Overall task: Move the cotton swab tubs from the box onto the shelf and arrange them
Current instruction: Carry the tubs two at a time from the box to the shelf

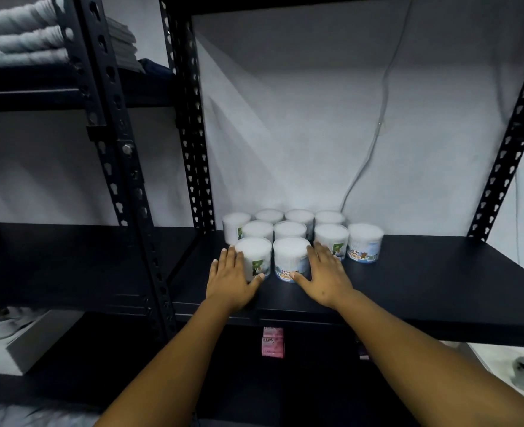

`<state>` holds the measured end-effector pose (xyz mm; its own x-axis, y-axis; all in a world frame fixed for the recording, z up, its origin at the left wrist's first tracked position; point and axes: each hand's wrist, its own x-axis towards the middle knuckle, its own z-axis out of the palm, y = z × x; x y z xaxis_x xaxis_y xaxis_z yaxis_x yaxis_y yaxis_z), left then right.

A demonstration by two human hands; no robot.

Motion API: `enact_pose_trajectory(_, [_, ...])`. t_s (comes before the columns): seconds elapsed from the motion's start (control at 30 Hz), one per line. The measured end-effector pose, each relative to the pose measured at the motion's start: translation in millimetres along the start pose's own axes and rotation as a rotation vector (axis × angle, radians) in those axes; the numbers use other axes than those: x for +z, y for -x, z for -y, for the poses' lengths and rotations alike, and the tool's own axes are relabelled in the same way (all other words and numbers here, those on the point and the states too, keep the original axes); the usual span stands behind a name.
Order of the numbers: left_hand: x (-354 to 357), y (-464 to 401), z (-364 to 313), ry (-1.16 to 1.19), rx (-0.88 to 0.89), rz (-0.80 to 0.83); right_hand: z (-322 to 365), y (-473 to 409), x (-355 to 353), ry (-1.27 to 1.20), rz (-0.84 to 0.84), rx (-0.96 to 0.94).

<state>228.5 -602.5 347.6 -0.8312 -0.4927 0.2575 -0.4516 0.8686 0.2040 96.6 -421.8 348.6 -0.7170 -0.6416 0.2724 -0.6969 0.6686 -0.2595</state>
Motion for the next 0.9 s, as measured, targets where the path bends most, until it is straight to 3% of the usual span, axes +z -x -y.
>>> enact_pose_trajectory(0.5, [-30, 33, -52, -0.035, 0.093, 0.054, -12, 48, -47, 0.040, 0.045, 0.087])
enact_pose_trajectory(0.9, [-41, 62, -132, 0.009, 0.255, 0.098, -65, 124, -99, 0.083, 0.016, 0.241])
